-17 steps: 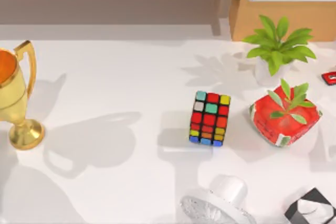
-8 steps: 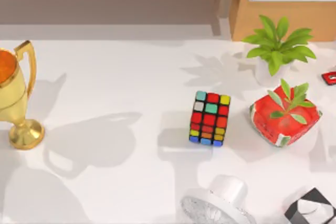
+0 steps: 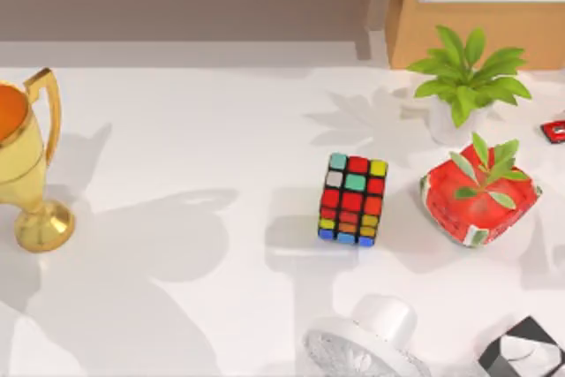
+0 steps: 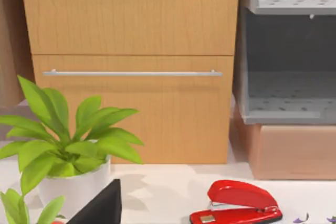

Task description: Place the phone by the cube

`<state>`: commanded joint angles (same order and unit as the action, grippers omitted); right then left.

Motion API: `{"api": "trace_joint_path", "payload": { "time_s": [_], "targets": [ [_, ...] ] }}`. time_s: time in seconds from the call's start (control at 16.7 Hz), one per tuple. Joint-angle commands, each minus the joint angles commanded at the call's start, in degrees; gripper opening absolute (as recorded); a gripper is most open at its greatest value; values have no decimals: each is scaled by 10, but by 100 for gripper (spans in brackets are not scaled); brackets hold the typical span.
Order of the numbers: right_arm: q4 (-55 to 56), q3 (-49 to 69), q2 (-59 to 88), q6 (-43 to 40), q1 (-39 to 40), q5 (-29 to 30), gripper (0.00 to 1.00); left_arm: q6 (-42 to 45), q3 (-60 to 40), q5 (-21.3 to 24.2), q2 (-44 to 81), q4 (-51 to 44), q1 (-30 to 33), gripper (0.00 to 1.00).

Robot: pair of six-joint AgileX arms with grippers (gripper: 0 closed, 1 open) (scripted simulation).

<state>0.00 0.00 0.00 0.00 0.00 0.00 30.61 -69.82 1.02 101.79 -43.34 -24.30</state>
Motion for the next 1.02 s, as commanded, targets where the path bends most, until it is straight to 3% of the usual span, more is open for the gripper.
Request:
{"api": "trace_joint_path", "payload": {
  "time_s": [0.36, 1.02],
  "targets": [
    [0, 0, 0, 0, 0, 0, 100, -134, -120, 6, 28, 11, 105, 0],
    [0, 0, 0, 0, 0, 0, 100, -439, -243, 29, 149, -87, 398, 0]
  ]
}}
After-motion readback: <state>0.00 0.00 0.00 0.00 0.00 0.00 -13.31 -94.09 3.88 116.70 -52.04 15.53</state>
